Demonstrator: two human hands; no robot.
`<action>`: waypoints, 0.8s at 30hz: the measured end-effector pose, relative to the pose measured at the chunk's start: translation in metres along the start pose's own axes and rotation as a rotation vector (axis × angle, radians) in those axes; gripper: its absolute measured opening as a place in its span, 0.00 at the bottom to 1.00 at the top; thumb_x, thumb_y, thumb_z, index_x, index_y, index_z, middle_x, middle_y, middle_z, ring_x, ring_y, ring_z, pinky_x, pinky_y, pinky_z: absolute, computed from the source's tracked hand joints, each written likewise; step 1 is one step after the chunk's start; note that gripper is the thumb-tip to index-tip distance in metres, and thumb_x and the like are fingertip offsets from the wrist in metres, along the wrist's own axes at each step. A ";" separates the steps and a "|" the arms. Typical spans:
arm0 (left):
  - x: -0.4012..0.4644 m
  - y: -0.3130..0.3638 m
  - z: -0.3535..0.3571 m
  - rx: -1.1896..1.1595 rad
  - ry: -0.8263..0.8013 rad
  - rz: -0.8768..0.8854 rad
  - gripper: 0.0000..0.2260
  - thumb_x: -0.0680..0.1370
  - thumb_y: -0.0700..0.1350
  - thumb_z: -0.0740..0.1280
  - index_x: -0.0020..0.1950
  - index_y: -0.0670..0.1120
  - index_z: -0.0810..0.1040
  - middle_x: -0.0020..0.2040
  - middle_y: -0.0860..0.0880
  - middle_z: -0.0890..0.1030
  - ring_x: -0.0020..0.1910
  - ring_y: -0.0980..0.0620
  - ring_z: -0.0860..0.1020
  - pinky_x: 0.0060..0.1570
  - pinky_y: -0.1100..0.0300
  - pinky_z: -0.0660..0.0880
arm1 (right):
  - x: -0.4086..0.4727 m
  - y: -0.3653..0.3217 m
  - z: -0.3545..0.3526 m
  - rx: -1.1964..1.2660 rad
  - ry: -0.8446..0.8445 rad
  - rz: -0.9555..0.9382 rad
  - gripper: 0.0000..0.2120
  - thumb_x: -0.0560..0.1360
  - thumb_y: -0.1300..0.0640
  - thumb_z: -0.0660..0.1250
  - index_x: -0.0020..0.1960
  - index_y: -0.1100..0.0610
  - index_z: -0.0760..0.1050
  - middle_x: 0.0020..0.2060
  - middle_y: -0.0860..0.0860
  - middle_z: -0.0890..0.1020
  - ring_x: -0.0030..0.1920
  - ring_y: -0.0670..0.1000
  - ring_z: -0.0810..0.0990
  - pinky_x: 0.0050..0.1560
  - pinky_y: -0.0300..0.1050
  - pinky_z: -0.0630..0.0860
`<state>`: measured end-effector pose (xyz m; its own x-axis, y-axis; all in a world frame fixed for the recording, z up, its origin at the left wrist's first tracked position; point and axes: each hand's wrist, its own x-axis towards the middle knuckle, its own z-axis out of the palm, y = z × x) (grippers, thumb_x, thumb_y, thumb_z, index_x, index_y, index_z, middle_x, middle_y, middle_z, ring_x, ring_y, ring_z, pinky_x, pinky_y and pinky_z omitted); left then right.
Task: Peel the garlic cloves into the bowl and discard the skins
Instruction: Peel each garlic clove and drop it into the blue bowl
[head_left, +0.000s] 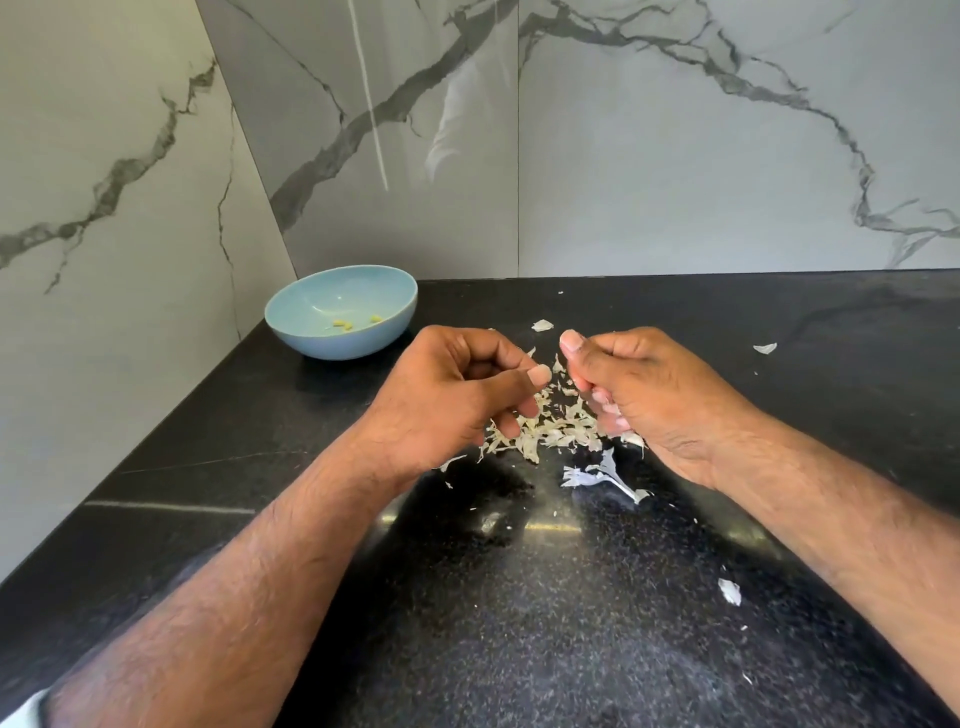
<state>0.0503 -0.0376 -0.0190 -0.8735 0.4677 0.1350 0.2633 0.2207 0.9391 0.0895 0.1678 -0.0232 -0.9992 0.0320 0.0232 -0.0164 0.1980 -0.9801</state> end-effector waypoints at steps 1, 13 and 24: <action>0.000 0.000 0.000 0.005 -0.004 0.001 0.09 0.81 0.46 0.75 0.50 0.39 0.85 0.42 0.41 0.88 0.35 0.48 0.82 0.34 0.55 0.73 | -0.001 -0.001 0.002 -0.026 -0.005 -0.010 0.24 0.81 0.40 0.66 0.34 0.56 0.76 0.28 0.50 0.65 0.31 0.50 0.59 0.33 0.45 0.58; 0.004 -0.001 -0.011 0.044 0.160 -0.111 0.10 0.81 0.49 0.75 0.49 0.42 0.85 0.41 0.45 0.88 0.37 0.48 0.83 0.32 0.59 0.73 | -0.011 -0.014 -0.018 0.275 -0.104 0.335 0.19 0.87 0.53 0.60 0.61 0.68 0.81 0.49 0.60 0.88 0.44 0.52 0.83 0.44 0.47 0.77; 0.001 0.004 -0.007 0.008 0.145 -0.043 0.09 0.81 0.47 0.75 0.48 0.41 0.85 0.41 0.43 0.88 0.35 0.47 0.83 0.31 0.61 0.73 | -0.018 -0.022 -0.021 0.396 -0.211 0.174 0.17 0.70 0.64 0.72 0.59 0.65 0.82 0.52 0.64 0.87 0.45 0.55 0.88 0.41 0.40 0.85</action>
<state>0.0477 -0.0422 -0.0133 -0.9338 0.3296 0.1391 0.2269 0.2453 0.9425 0.1081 0.1831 0.0025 -0.9732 -0.1756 -0.1484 0.1803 -0.1820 -0.9666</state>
